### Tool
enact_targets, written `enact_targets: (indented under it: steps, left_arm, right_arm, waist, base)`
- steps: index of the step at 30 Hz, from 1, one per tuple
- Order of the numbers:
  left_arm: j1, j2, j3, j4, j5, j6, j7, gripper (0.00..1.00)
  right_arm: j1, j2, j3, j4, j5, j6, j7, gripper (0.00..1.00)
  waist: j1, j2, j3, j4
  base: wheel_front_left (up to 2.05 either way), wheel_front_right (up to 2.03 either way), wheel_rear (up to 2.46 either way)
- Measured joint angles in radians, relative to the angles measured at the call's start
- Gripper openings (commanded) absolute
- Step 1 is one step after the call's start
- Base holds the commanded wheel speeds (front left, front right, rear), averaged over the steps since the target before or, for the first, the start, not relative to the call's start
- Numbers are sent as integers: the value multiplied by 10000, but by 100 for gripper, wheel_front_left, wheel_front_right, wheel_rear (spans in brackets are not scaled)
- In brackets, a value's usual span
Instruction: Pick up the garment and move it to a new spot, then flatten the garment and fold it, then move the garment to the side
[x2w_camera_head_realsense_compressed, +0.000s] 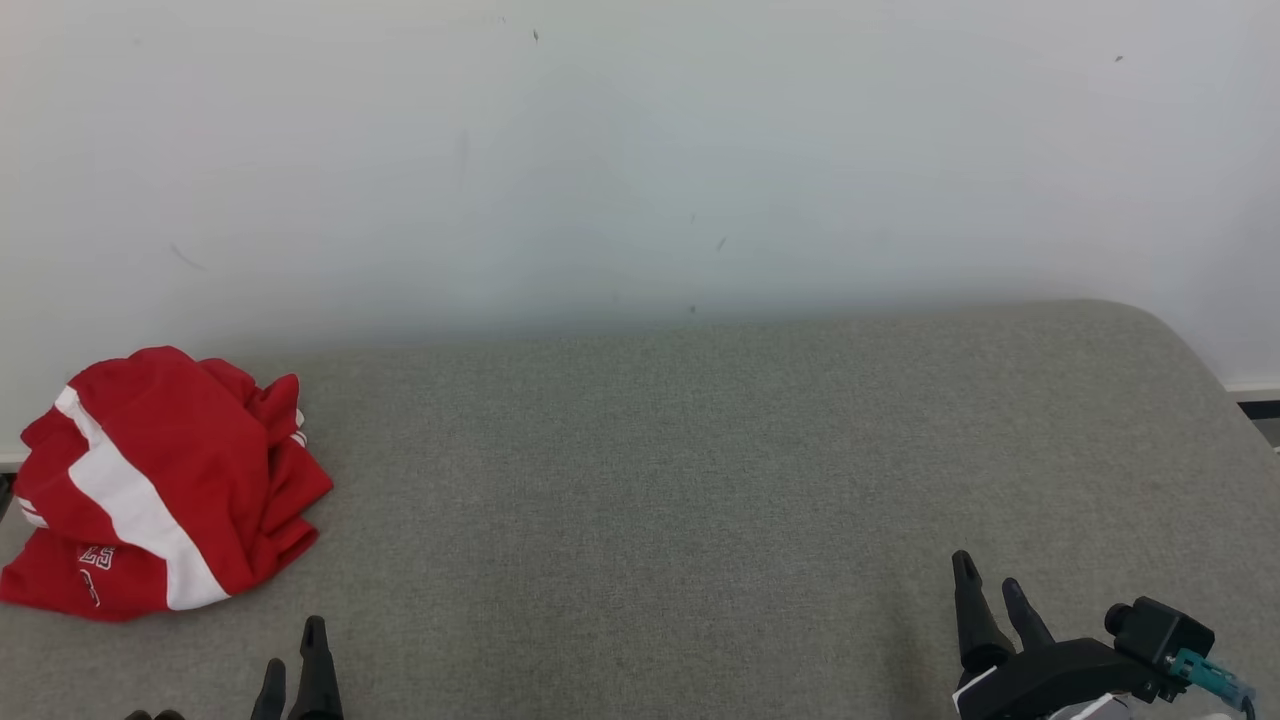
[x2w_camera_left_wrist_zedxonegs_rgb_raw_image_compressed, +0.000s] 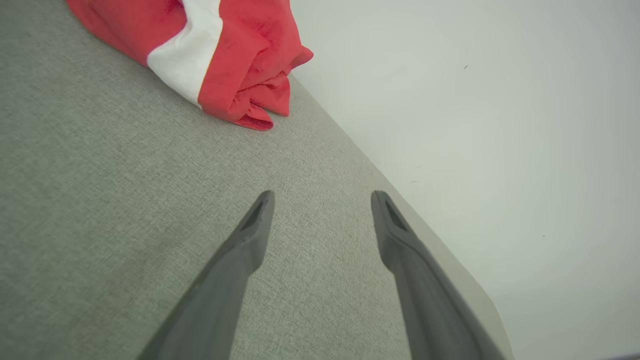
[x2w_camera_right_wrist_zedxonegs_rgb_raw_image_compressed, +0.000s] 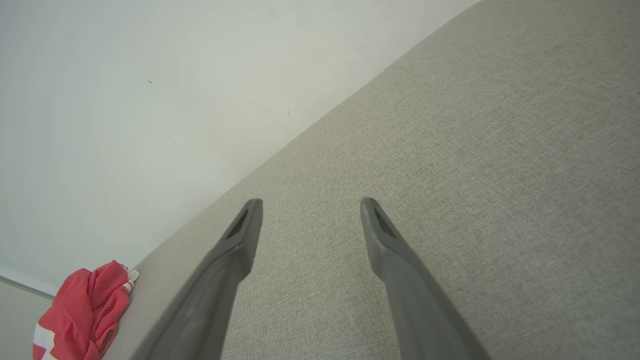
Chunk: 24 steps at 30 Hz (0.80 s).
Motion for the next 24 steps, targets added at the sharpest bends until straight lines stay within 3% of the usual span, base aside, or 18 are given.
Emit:
enact_targets:
  steps: [10, 24]
  left_arm:
    - [-6, 77, -385, 142, 1415, 213, -351, 100]
    - [-416, 694, -1534, 353, 3894, 370, -771, 100]
  right_arm:
    - [55, 21, 15, 27, -1553, -240, -357, 100]
    - [240, 67, -107, 82, -3547, -554, -871, 100]
  waist:
    - [0, 0, -237, 83]
    - [0, 1, -442, 287]
  base:
    - [0, 0, 0]
    - [0, 0, 0]
